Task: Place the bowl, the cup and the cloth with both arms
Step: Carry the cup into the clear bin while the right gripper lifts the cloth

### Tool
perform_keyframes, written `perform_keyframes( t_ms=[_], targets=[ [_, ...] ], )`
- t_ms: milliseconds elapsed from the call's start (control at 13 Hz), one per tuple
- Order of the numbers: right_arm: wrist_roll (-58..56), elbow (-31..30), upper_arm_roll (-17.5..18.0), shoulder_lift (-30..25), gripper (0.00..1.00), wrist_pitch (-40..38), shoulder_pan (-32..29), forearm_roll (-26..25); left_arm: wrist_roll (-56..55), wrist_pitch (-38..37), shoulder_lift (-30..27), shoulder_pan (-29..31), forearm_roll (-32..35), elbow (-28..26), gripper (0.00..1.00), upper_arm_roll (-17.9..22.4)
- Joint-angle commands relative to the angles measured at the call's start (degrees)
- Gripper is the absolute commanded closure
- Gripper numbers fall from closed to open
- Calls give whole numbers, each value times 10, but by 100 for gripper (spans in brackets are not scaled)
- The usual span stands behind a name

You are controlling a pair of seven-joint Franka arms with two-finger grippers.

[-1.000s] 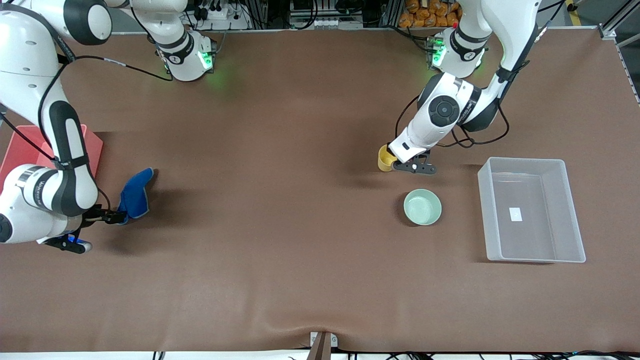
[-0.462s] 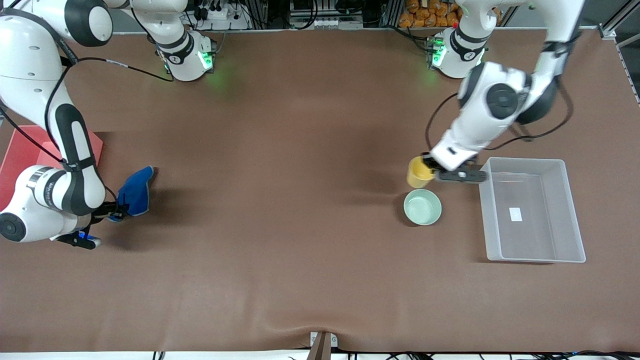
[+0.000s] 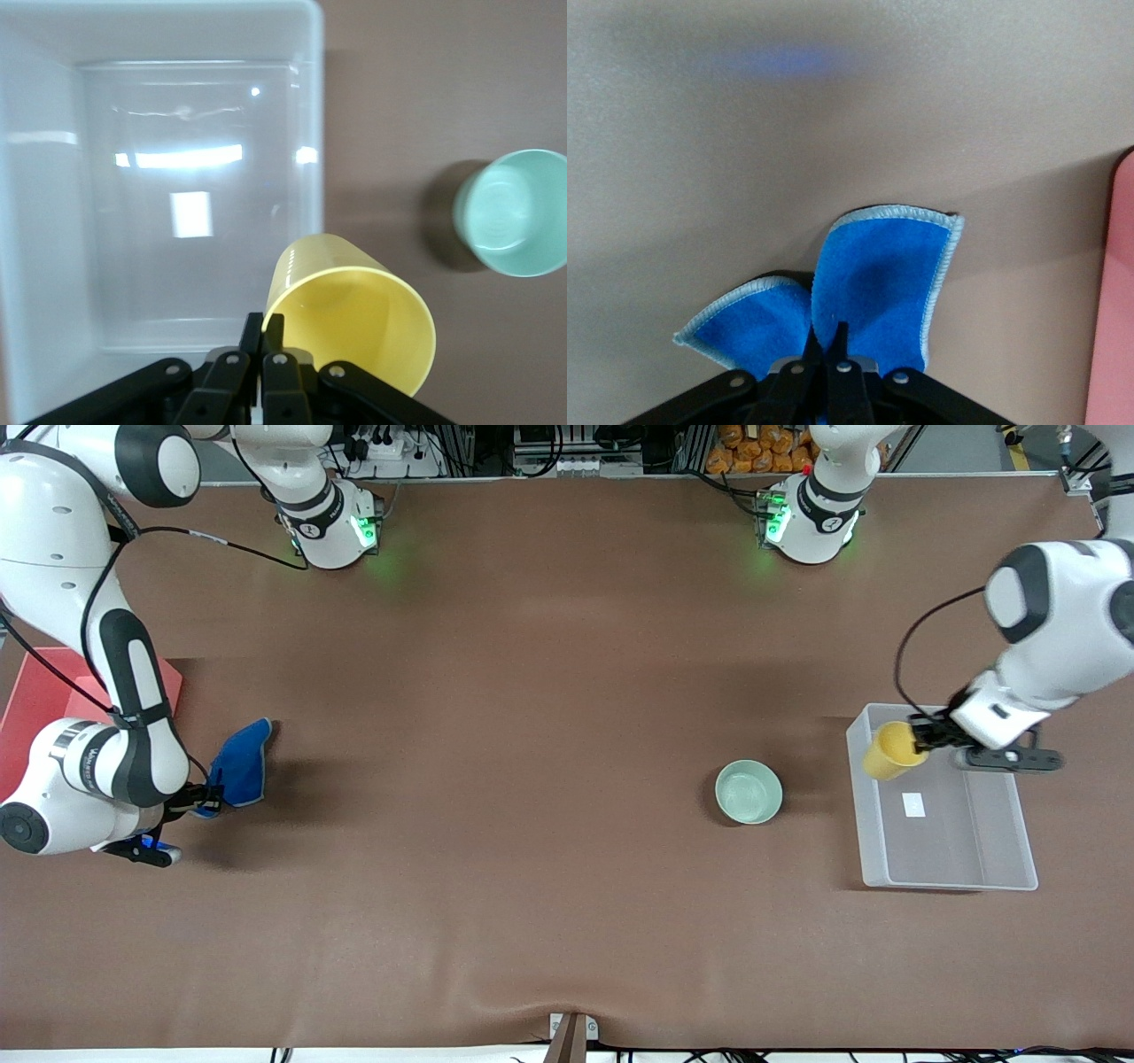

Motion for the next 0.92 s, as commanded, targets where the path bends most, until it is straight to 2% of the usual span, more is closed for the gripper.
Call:
perform_keyframes(
  t_ms=[0, 154, 538, 846],
  targets=[
    [0, 2, 3, -25, 100, -13, 7, 8, 73, -13, 41, 59, 7, 43, 100, -8],
    [0, 2, 2, -54, 100, -16, 14, 8, 84, -13, 70, 90, 7, 57, 100, -8],
    [-3, 2, 3, -145, 100, -69, 24, 8, 84, -17, 118, 89, 13, 36, 100, -8],
    [-20, 2, 3, -220, 100, -135, 27, 7, 84, -18, 141, 89, 56, 18, 100, -8]
  ],
)
